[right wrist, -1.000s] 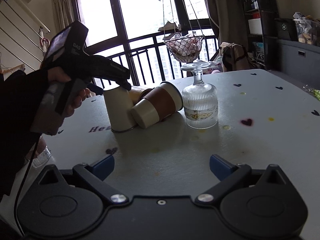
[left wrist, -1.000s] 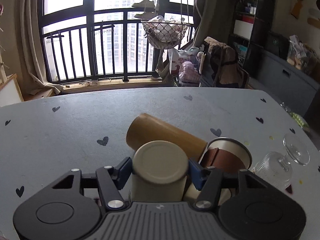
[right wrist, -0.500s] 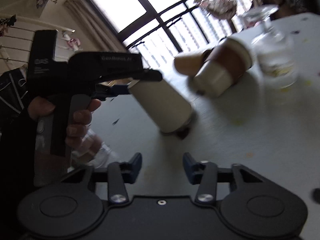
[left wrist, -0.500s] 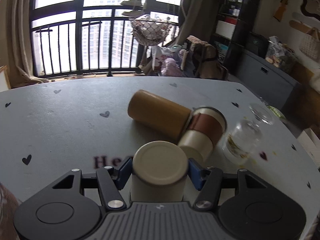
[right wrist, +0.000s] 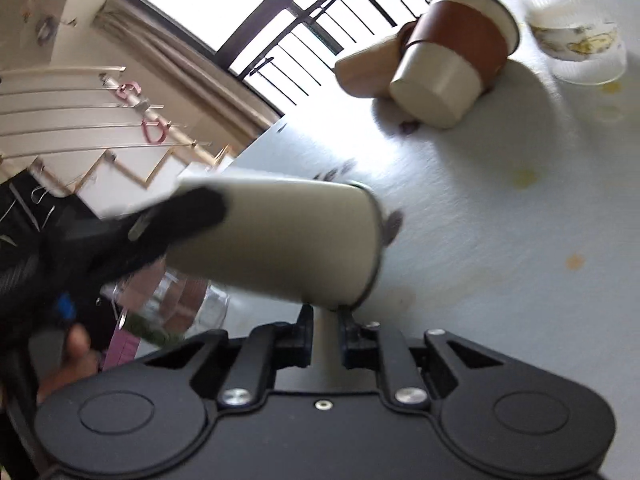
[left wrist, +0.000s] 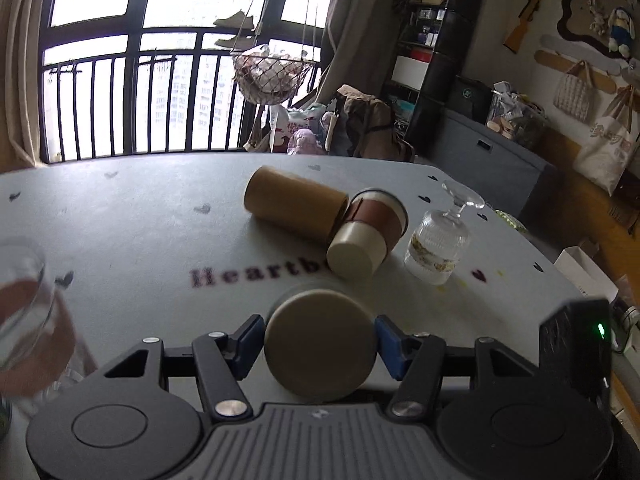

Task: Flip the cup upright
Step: 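Lift and roll the cream cup with the left tool while the right tool approaches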

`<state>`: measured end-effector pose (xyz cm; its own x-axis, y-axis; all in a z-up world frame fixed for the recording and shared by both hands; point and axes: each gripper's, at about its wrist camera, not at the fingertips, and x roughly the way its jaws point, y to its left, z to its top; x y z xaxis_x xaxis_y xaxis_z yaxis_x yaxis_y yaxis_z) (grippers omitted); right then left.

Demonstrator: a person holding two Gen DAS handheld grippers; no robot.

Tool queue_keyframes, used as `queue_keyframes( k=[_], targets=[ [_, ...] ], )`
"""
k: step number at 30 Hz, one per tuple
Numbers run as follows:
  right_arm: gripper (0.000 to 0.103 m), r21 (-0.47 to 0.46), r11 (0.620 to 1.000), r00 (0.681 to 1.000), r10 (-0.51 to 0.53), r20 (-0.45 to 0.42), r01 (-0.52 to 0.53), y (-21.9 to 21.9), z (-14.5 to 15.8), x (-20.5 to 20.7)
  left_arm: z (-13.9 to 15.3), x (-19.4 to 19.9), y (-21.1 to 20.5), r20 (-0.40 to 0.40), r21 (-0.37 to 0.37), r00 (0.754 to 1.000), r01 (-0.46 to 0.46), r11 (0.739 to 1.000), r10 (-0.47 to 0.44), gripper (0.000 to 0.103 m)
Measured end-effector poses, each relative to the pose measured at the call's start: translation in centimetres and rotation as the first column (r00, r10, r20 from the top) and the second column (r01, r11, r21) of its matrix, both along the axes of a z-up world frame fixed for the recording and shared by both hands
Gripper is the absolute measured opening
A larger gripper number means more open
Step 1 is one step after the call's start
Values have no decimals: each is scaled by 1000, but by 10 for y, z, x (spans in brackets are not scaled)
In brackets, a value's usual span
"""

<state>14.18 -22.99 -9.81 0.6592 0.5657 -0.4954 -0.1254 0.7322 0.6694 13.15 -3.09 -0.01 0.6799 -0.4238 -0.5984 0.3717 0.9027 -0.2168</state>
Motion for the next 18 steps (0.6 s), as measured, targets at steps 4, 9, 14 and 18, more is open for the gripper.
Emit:
queue_keyframes(
  k=[4,9,14,18],
  targets=[
    [15,2,999,999,-43,-9,43,-6,-3,6,-11,-11,11,-44,-19,999,-8,1000,7,61],
    [18,-34,995,996,-95,1,95,-16,1,7,-33,-19,12,-115,-15,993,-14,1000,12,60],
    [35,-24,989,989,-146,-31,145,-31,10,3,-48,-25,12,-110,-16,994,-28,999,26,60],
    [70,140,980,986,-131,-102,144,-42,13,6,-50,-27,13,-106,-30,994,-33,999,29,60]
  ],
)
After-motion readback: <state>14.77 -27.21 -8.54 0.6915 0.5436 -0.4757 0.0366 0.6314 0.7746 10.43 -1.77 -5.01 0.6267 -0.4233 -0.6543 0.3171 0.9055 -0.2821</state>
